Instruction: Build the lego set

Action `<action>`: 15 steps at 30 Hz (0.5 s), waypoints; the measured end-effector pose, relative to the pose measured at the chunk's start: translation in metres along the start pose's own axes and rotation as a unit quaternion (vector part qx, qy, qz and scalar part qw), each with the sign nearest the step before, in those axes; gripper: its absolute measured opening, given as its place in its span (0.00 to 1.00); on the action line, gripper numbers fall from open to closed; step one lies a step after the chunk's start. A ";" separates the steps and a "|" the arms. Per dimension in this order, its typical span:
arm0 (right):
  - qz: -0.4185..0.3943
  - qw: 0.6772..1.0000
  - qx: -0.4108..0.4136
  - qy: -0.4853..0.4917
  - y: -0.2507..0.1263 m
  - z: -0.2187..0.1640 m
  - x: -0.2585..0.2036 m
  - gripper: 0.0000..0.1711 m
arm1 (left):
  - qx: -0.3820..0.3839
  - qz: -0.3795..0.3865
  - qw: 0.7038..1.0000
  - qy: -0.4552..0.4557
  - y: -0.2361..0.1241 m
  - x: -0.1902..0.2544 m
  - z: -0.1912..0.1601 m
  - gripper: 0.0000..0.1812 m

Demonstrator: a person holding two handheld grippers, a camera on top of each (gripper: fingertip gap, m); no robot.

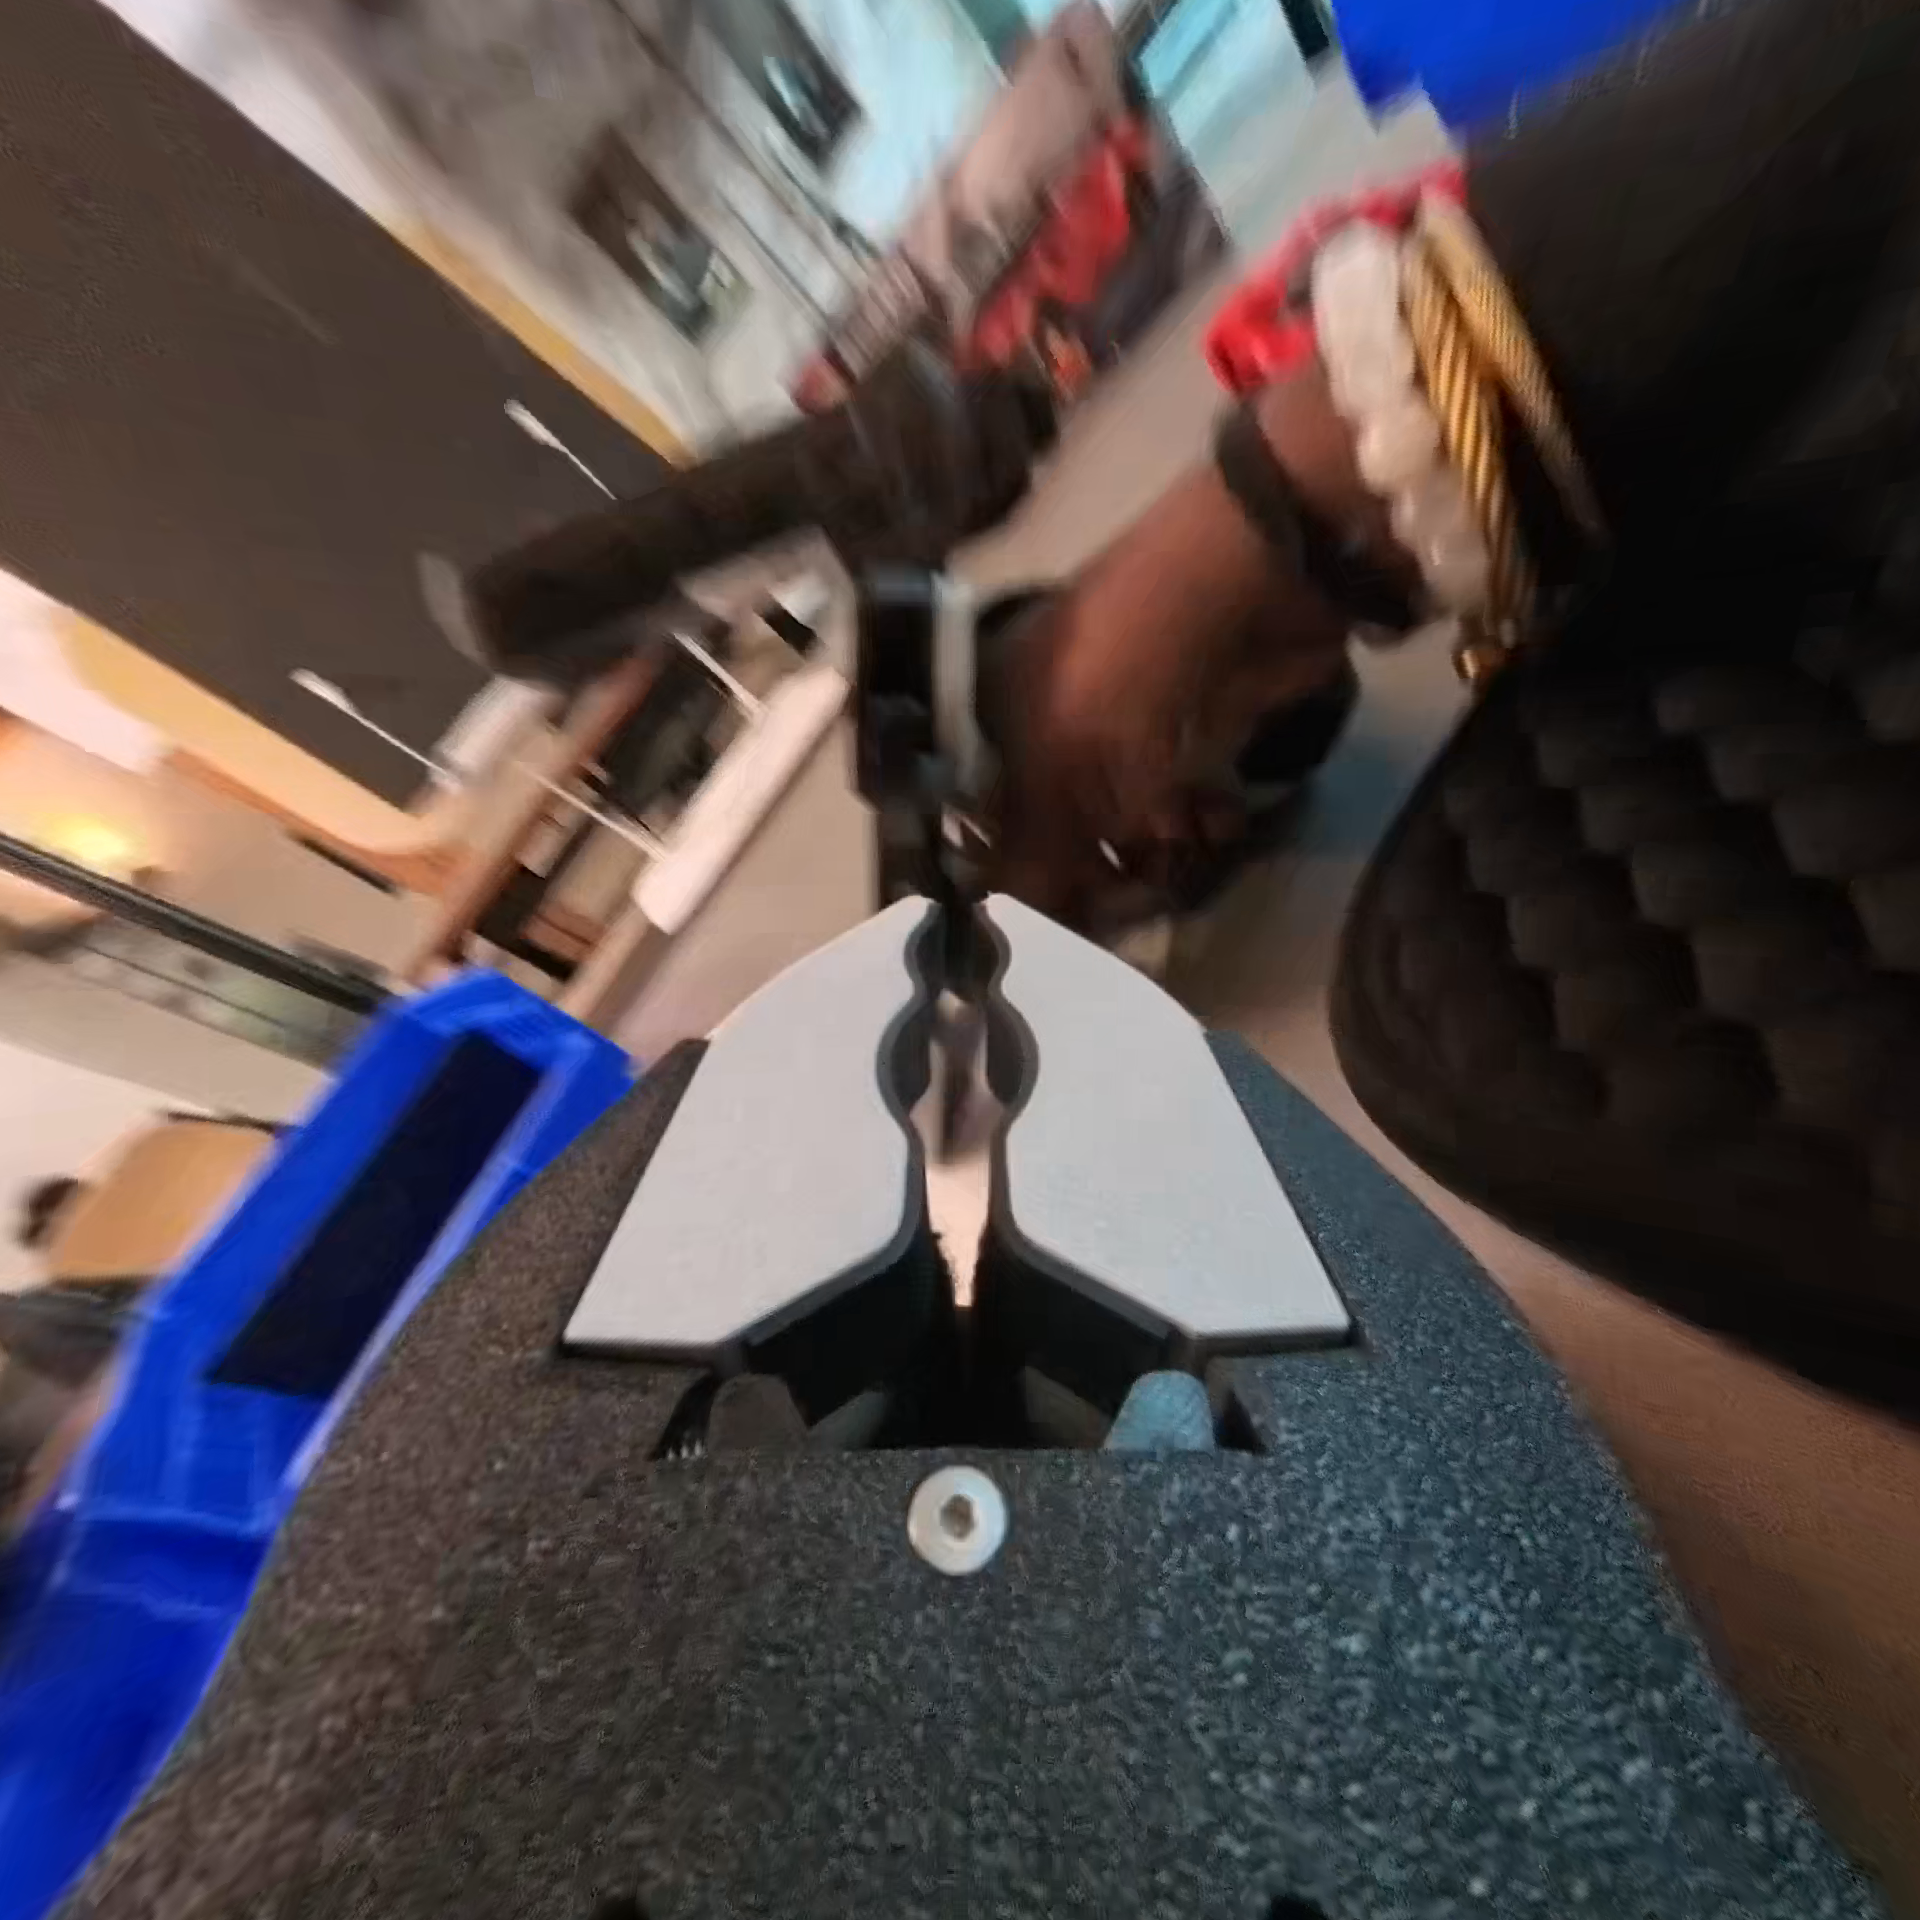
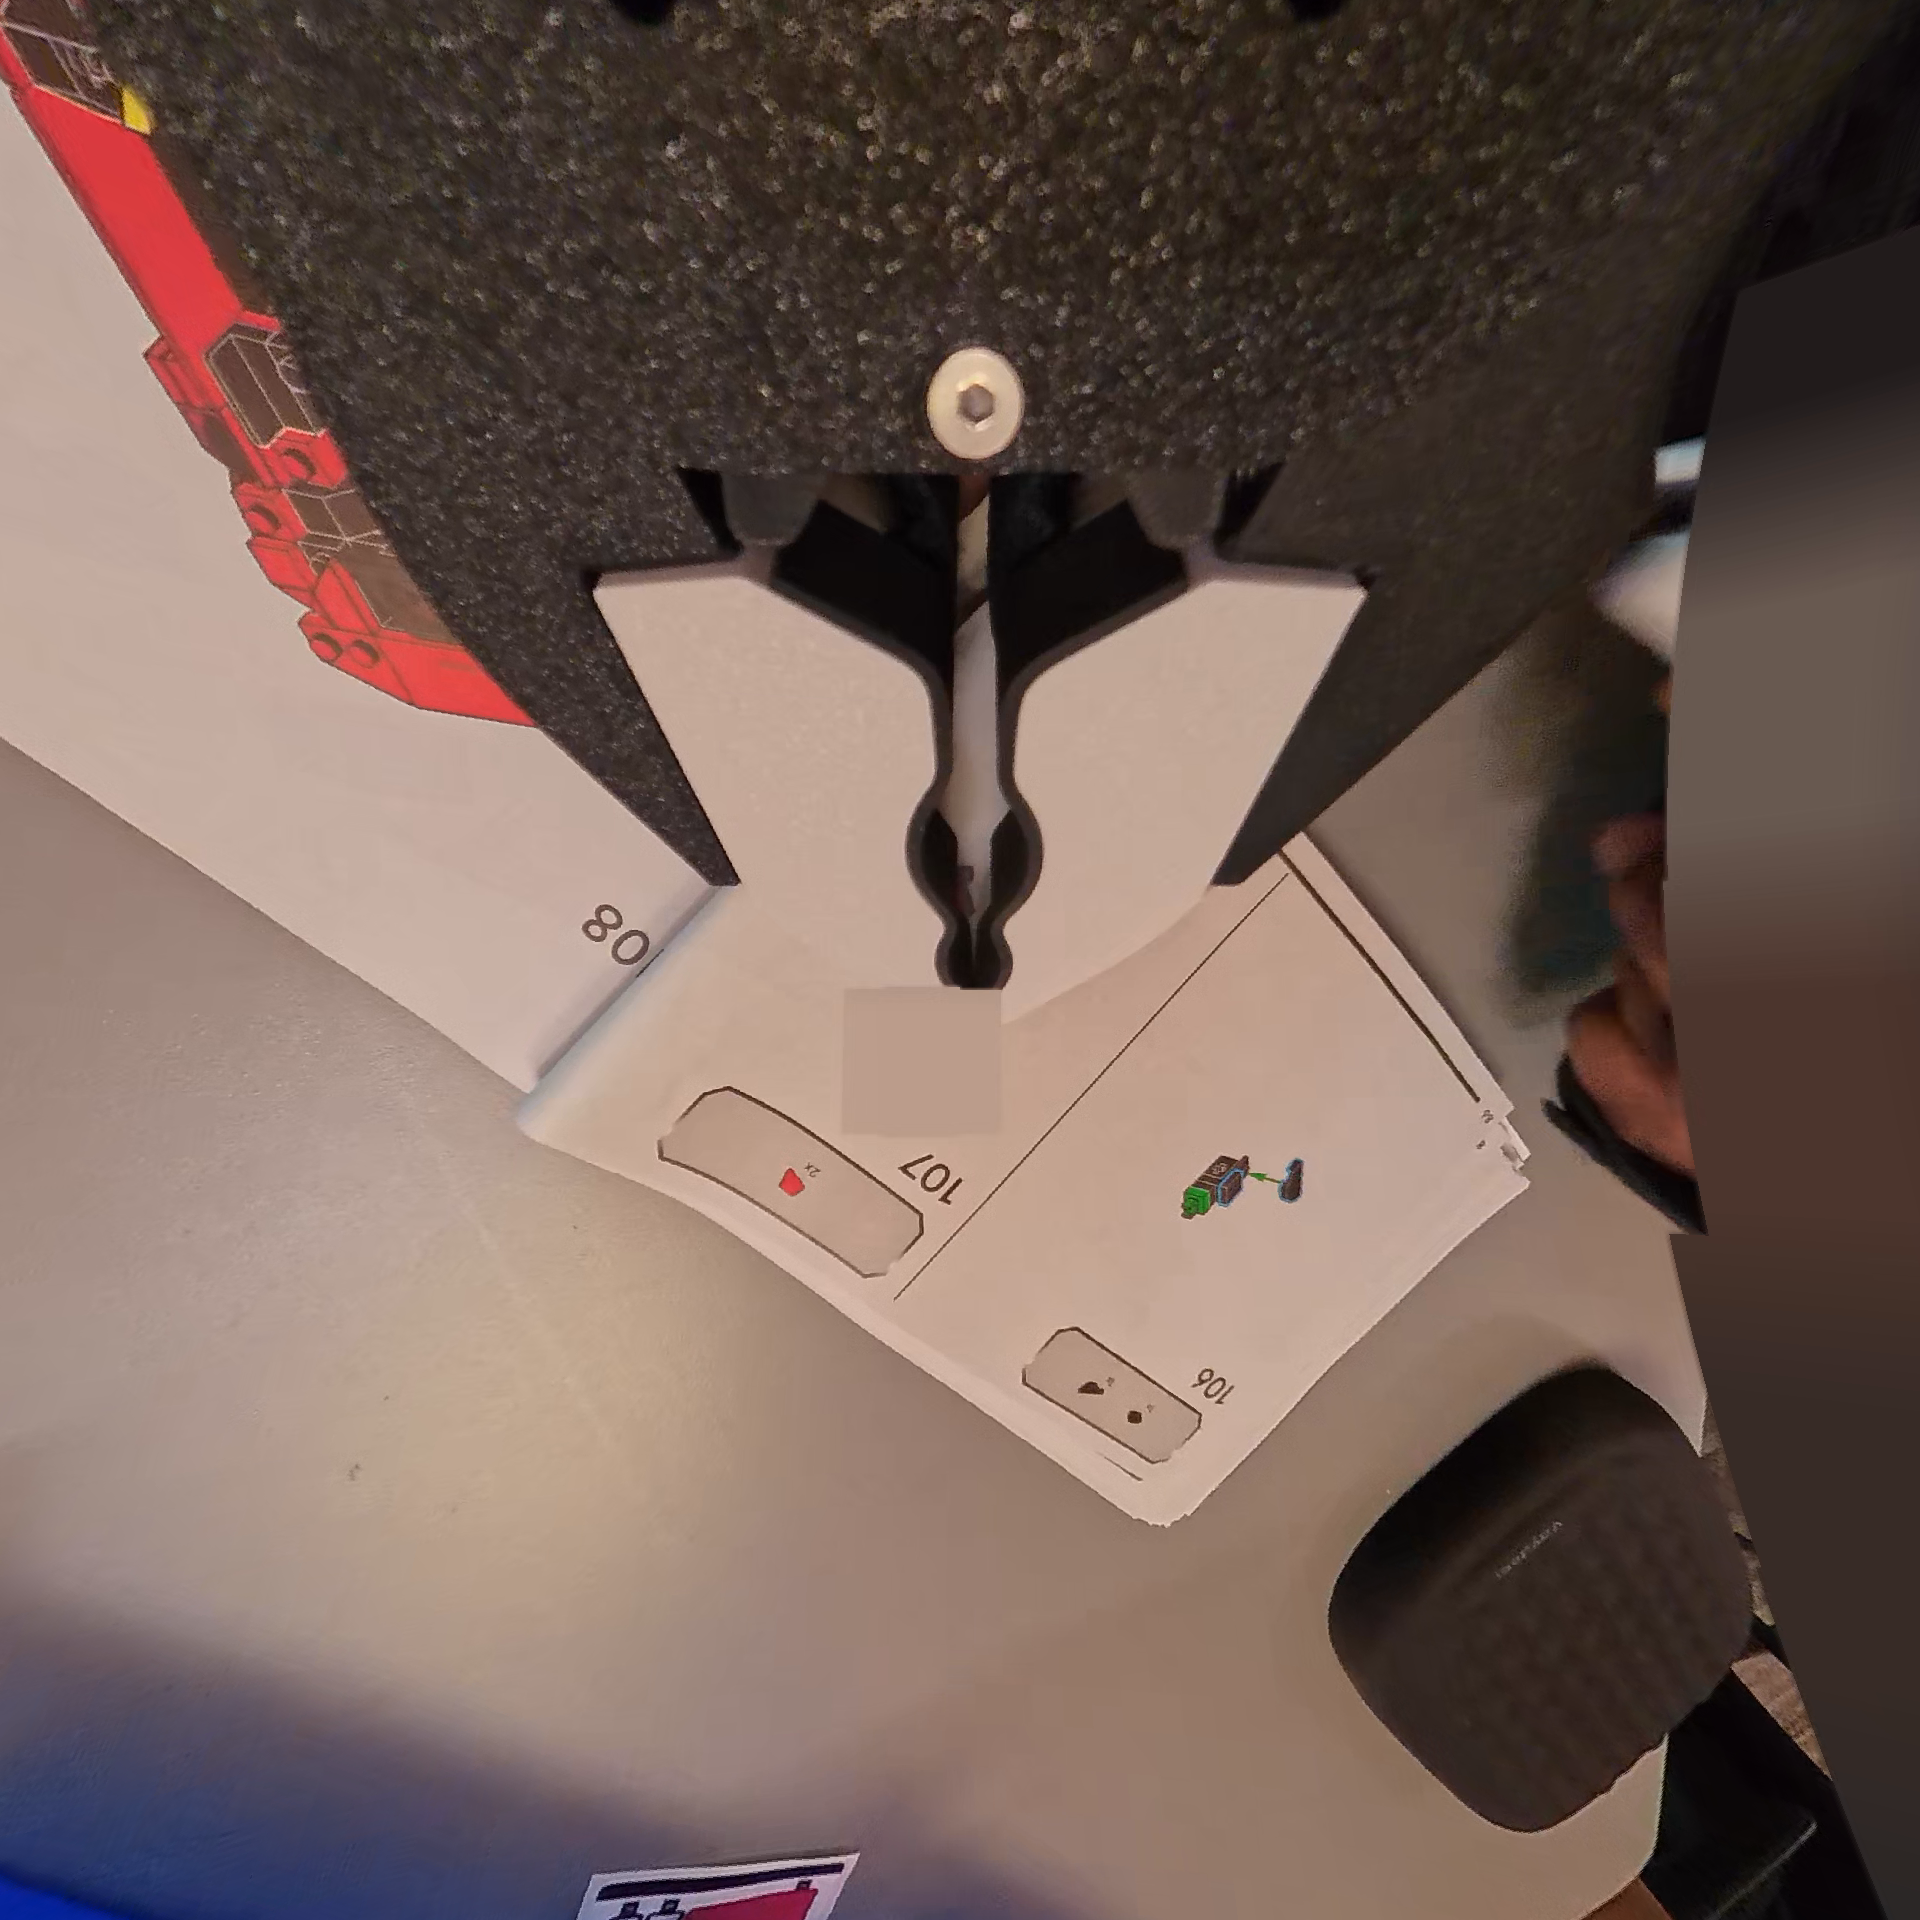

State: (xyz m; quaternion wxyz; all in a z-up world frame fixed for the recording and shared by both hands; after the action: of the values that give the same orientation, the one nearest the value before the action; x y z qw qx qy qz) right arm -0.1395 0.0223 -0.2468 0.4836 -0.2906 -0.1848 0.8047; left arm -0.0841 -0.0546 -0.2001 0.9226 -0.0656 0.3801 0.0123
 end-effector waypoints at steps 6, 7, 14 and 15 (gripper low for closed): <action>0.003 0.998 0.055 -0.034 -0.020 0.015 -0.005 0.07 | -0.169 -0.124 0.977 -0.032 0.016 0.025 -0.042 0.03; -0.012 0.993 0.108 -0.041 -0.039 0.028 -0.006 0.08 | -0.169 -0.123 0.978 -0.027 0.015 0.026 -0.042 0.04; -0.210 0.967 0.140 -0.023 -0.176 0.009 -0.011 0.16 | -0.170 -0.120 0.978 -0.023 0.016 0.026 -0.042 0.04; -0.241 0.967 0.081 -0.003 -0.184 -0.013 -0.005 0.16 | -0.170 -0.119 0.978 -0.022 0.016 0.026 -0.042 0.04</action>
State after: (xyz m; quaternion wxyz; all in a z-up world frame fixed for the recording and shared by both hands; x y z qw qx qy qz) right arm -0.0054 0.1031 -0.1490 0.6850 -0.1947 -0.1851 0.6772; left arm -0.0964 -0.0447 -0.2493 0.9009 -0.2660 0.3415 -0.0317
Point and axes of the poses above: each gripper's, where its closed fingertips meet, y out along the fingers, z out of its top, x = y × z across the jaws, the point moved 5 cm from there along -y, back along the fingers, and after that the axes turned 2 degrees about x, right-handed, at the moved point
